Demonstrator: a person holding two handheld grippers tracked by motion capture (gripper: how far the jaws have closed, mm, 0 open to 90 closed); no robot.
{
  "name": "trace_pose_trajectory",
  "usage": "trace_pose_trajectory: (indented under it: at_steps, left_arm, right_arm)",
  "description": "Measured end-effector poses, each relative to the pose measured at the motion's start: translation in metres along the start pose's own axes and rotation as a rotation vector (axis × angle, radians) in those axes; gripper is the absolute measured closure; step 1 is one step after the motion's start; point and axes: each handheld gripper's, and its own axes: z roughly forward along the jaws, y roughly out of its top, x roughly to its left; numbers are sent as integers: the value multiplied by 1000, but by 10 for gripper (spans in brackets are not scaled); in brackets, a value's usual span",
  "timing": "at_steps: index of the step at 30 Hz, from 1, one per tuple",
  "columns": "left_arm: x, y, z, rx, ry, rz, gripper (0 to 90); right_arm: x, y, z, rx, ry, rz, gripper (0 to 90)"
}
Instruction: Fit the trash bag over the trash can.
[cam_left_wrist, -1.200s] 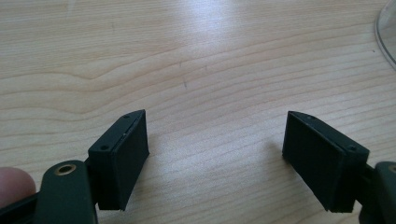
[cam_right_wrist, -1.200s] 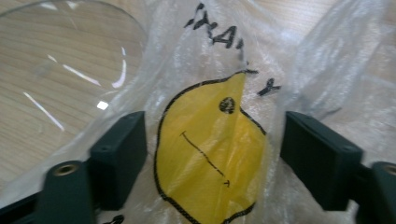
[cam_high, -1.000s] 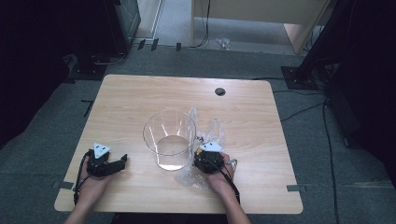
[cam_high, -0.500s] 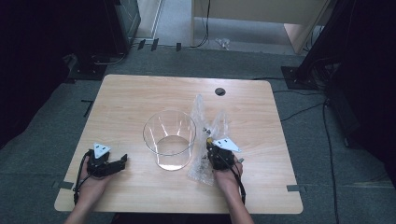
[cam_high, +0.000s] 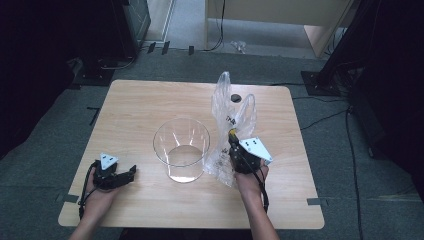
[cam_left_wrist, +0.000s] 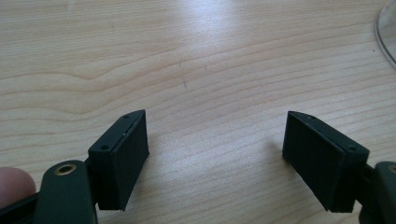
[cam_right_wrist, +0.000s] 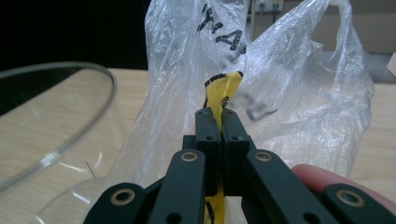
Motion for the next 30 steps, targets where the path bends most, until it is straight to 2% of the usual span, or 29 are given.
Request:
trace_pose_trajectory:
  at_steps: [7,16,28,30]
  left_arm:
    - [0,0,0,1,0,0,218]
    - [1,0,0,-3,-3,-4,218]
    - [1,0,0,-3,-7,-6,218]
    - [3,0,-1,-7,-15,-16,218]
  right_arm:
    - [7,28,-8,-73,-2,-19,885]
    - [19,60,-14,-136,9,-34,885]
    - [41,88,-14,-184,45,-51,885]
    - [47,91,-11,-189,56,-50,885]
